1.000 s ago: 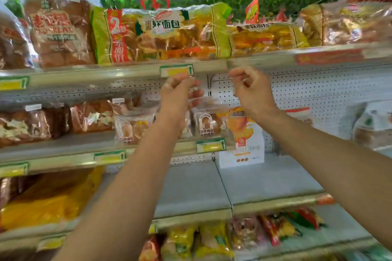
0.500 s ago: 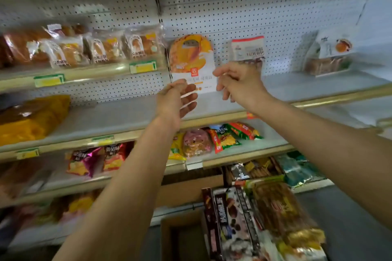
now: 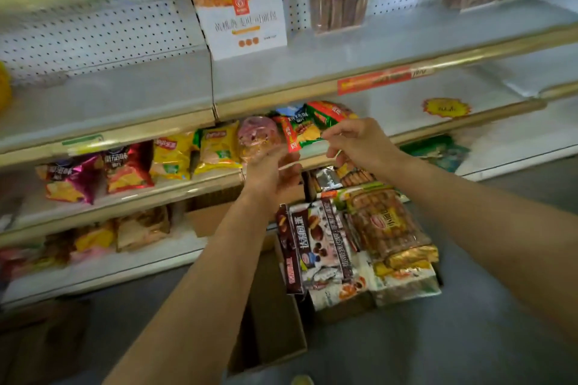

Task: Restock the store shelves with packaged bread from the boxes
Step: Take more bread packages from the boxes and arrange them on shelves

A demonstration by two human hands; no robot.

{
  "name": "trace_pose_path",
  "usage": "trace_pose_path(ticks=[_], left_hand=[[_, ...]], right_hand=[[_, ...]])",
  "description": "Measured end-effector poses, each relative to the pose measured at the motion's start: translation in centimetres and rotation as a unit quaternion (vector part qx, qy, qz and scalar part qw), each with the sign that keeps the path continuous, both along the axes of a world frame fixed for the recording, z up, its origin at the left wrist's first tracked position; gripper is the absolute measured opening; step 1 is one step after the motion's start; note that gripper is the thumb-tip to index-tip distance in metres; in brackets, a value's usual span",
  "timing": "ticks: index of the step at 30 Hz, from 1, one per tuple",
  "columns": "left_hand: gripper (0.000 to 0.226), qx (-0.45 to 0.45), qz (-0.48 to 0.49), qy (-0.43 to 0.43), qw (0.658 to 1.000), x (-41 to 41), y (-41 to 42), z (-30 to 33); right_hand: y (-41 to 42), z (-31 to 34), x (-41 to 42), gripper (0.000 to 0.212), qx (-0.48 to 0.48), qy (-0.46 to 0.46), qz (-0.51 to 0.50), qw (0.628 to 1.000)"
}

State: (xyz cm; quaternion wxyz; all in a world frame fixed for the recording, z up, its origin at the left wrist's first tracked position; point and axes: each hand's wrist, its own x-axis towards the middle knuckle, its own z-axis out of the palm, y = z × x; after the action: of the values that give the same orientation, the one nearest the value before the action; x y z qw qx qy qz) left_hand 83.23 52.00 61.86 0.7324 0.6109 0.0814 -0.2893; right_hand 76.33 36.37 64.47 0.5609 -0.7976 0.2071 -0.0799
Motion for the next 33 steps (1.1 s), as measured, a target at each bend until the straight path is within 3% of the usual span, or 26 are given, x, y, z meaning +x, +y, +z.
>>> trace_pose_path(ticks=[5, 14, 18, 24, 30, 33], left_hand=[[0.016, 0.049, -0.013, 0.069, 0.996, 1.4, -1.7, -6.7], [0.01, 0.055, -0.078, 0.15, 0.984, 0.5, -8.5, -17.9], [0.013, 0.117, -0.1, 0.17, 0.973, -0.8, -12.7, -23.4], [0.018, 0.096, -0.103, 0.26, 0.955, -2.6, -20.2, -33.0], [0.008, 0.205, -0.088, 0.272, 0.936, -3.9, -27.1, -41.4], [0.025, 0.222, -0.079, 0.255, 0.938, -3.6, -30.3, -45.6]], right_hand=[[-3.3, -6.7, 0.7, 0.01, 0.053, 0.065, -0.059, 0.995], [-9.7, -18.1, -2.6, 0.013, 0.112, 0.122, -0.177, 0.97], [-13.8, -25.3, -3.9, 0.008, 0.144, 0.16, -0.225, 0.95], [-21.6, -35.7, -6.6, 0.017, 0.165, 0.216, -0.246, 0.93], [-29.3, -44.0, -7.7, 0.031, 0.149, 0.311, -0.261, 0.902], [-32.5, -47.3, -6.7, 0.029, 0.137, 0.329, -0.245, 0.902]])
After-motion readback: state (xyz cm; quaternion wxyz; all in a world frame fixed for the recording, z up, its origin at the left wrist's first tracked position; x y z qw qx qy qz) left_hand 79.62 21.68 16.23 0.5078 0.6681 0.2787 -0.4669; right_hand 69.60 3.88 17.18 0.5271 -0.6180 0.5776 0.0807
